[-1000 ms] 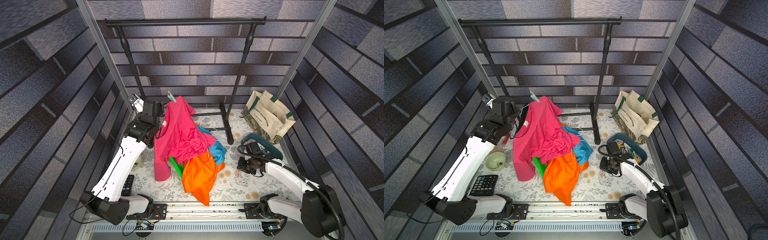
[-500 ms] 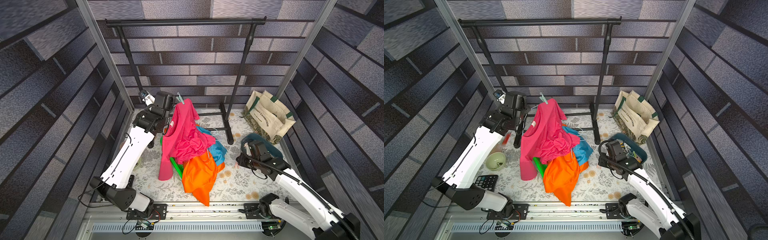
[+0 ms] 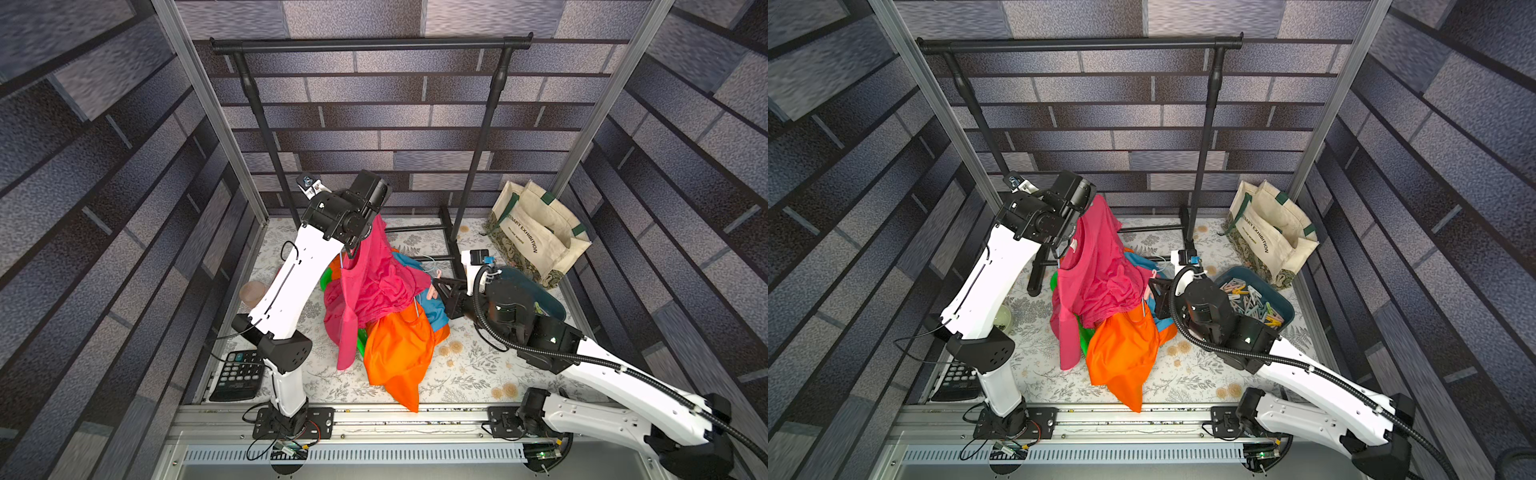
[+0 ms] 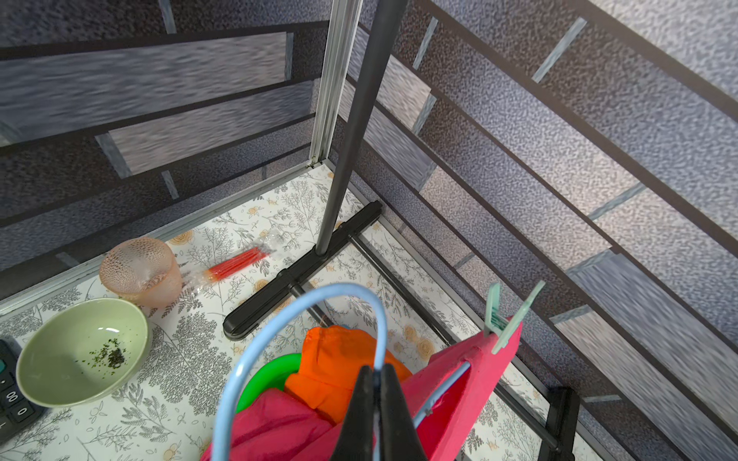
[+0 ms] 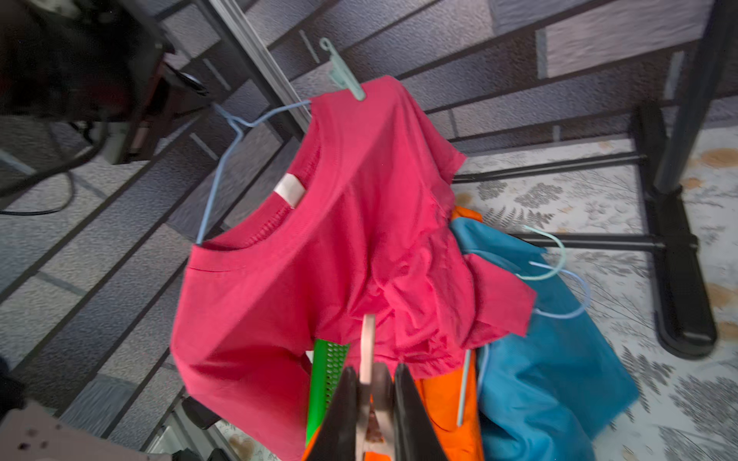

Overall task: Use clothespins to secure the t-shirt on both sides of the hanger
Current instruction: Clamp the T-shirt on the hanger.

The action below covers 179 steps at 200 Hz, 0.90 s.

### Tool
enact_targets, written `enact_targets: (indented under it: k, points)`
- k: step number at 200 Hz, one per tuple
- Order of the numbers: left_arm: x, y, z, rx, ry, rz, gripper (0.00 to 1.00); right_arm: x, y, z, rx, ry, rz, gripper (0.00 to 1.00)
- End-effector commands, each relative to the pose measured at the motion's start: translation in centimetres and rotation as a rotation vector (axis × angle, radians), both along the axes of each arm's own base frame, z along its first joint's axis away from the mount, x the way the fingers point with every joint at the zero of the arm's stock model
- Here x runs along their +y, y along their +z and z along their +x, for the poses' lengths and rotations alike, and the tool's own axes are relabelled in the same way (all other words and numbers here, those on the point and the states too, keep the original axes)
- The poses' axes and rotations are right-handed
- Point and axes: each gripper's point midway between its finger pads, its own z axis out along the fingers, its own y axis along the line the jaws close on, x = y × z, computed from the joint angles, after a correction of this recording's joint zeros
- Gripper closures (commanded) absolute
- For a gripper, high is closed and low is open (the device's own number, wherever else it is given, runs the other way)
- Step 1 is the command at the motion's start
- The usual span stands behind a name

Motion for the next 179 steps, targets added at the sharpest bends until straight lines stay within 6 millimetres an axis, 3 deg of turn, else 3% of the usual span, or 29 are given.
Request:
enact_targets:
  k: [1,19,25,50,106,142,179]
  points:
    - [1.8,-0.2,-2.1,0.054,0.086,0.043,1.00,2.5,5.7,-0.3,-0.178,-0.012,0.109,1.00]
    - [1.3,-0.5,-1.7,0.073,0.078,0.039,1.00,4.9,5.9,-0.8,-0.225,0.005,0.081,1.00]
    - [1.1,-0.7,-1.6,0.077,0.075,0.031,1.00,5.5,7.4,-1.0,-0.245,0.006,0.103,1.00]
    - [0.7,-1.1,-1.7,0.084,0.074,0.011,1.00,8.1,7.2,-0.6,-0.271,0.009,0.079,1.00]
    - [0.5,-0.2,-2.1,0.055,0.061,0.040,1.00,11.9,7.1,0.7,-0.301,0.018,0.024,1.00]
    - [0.2,0.1,-2.1,0.047,0.048,0.046,1.00,14.3,5.7,1.3,-0.288,0.040,-0.029,1.00]
    - [-0.1,0.2,-2.1,0.044,0.032,0.043,1.00,15.0,3.6,2.0,-0.282,0.021,-0.089,1.00]
